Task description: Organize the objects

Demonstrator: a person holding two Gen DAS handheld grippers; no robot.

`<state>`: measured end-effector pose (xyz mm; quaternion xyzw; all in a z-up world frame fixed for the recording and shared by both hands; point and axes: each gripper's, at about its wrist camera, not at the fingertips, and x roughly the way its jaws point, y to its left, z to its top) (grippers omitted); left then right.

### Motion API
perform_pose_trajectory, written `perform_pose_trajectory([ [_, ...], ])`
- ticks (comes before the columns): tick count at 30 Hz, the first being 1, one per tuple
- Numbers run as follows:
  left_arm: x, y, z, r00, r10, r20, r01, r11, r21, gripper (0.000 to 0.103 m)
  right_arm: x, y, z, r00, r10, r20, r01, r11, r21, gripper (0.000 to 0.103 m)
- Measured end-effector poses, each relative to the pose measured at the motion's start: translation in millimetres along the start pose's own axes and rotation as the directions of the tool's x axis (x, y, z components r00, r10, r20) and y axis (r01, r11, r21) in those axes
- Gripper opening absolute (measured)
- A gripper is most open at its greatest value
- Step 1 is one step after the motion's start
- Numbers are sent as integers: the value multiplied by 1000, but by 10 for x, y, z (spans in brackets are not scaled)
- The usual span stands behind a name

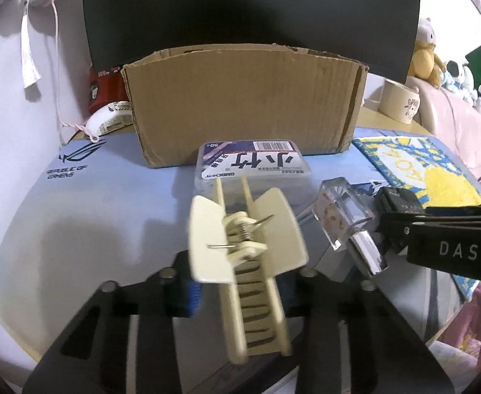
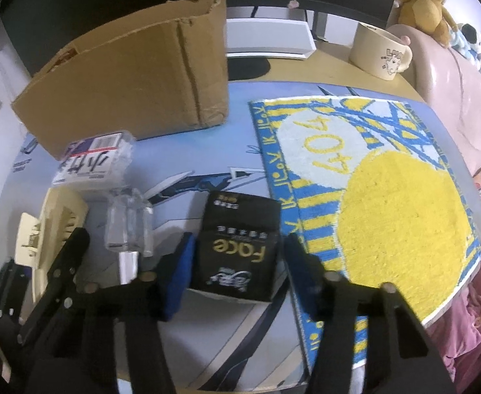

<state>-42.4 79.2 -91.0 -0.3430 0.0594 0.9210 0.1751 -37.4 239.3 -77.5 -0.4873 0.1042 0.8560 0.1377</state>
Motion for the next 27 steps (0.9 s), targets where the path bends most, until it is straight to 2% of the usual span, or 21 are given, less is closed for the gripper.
perform_pose_trajectory([
  [4,-21,3,5,1000,7,15,-7,1000,0,28,-17,61,-23,997,71,8,-71,997,-34,51],
  [10,-32,33,11,1000,12,24,-12,1000,-14,28,-93,146,-44,997,44,67,-39,996,-79,51],
  [27,-65,71,34,998,44,46,-43,999,-12,28,-20,65,-30,997,54,48,-52,998,-47,51],
])
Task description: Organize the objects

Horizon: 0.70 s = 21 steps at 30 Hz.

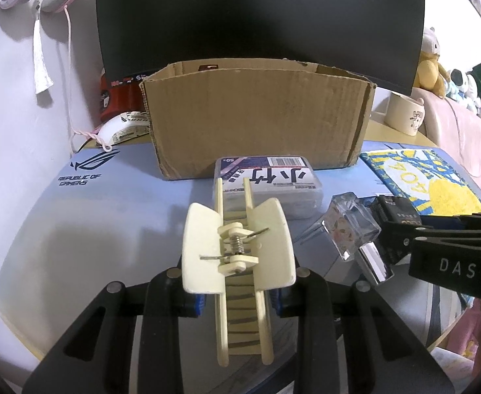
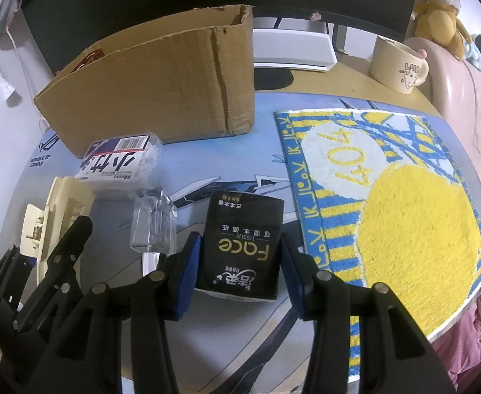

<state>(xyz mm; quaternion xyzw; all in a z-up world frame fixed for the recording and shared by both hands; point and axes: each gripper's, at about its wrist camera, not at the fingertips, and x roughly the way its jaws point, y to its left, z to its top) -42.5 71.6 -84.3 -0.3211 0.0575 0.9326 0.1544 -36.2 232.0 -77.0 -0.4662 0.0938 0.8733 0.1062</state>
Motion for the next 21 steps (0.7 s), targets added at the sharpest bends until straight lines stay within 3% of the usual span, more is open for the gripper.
perform_pose_trajectory([
  [6,20,71,18,1000,6,-17,-7,999,-45,28,-31,-17,14,1000,24,10,-24,1000,13,51],
  [21,-54,150,70,997,81,11,-80,996,-46,27,-137,60,11,995,75,60,-74,997,-19,51],
])
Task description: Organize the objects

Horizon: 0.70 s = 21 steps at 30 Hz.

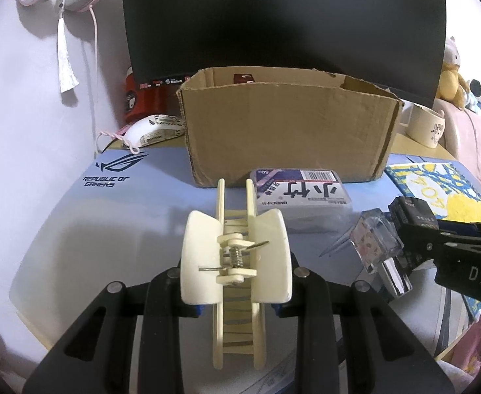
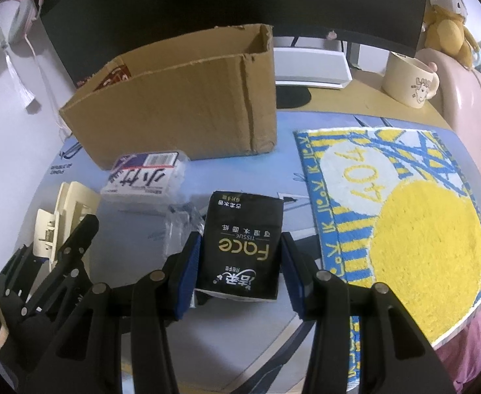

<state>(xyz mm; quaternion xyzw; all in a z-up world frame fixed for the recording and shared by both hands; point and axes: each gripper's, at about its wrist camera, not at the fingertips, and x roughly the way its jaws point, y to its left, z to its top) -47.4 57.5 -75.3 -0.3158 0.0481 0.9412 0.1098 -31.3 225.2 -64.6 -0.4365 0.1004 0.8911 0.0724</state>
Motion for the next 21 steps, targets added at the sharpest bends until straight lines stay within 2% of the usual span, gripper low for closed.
perform_pose_trajectory([
  [6,-67,12,51,1000,-5,20,5,1000,-11,27,-33,33,30,999,48,14,-48,999,15,51],
  [21,-195,89,324,997,5,72,-2,999,-48,27,-127,-32,152,994,98,53,-101,993,54,50],
])
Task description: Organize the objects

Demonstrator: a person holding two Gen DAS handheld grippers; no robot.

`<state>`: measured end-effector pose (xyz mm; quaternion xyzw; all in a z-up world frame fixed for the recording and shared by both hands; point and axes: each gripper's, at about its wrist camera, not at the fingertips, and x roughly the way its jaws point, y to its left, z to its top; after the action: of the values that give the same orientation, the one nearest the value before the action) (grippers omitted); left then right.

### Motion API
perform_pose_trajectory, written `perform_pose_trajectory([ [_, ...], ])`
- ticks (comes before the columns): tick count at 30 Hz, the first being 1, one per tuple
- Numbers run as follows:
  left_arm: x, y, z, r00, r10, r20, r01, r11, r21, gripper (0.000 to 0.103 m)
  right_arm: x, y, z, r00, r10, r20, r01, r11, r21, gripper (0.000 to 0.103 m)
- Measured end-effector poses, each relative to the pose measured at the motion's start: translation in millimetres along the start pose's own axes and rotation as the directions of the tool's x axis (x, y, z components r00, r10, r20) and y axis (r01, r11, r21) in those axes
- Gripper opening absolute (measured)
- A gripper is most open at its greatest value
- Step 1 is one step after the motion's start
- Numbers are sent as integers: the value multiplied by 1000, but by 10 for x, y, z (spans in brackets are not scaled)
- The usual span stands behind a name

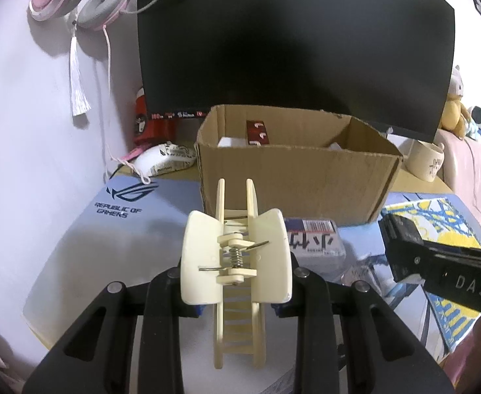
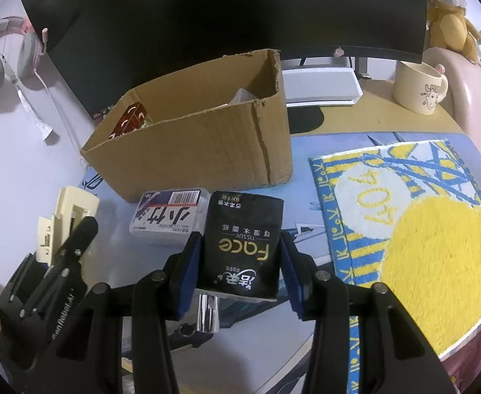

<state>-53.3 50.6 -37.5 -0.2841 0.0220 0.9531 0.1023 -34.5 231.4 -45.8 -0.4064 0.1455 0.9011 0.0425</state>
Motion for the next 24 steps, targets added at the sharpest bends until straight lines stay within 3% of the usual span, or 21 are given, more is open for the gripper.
perform_pose_trajectory([
  [24,-69,-156,546,999,11,45,-12,1000,24,27,-242,80,385,999,35,32,-32,996,-78,50],
])
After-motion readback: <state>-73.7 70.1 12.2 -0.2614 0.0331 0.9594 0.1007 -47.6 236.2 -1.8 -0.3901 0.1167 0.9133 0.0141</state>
